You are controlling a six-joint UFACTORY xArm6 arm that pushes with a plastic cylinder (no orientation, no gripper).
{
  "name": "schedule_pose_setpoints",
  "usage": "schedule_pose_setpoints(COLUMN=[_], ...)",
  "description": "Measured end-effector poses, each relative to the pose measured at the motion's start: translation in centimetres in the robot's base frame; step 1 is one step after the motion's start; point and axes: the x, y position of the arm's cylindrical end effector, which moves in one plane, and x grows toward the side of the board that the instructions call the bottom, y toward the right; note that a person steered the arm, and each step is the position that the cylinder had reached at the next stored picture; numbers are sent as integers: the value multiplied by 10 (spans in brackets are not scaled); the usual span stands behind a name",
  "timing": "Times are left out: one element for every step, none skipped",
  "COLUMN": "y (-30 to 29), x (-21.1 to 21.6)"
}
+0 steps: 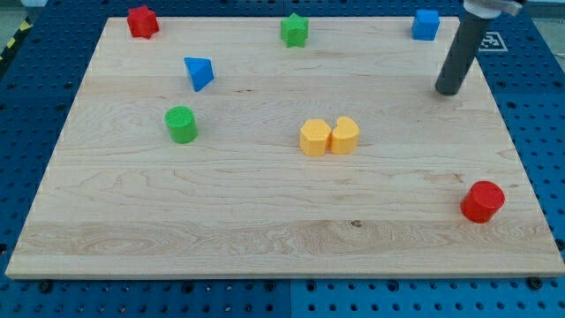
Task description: Slide the red circle to the center left
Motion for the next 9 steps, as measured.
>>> schedule_pose_setpoints(y=[11,17,26,52,58,59,51,27,20], x=[30,64,79,102,132,166,191,182,176])
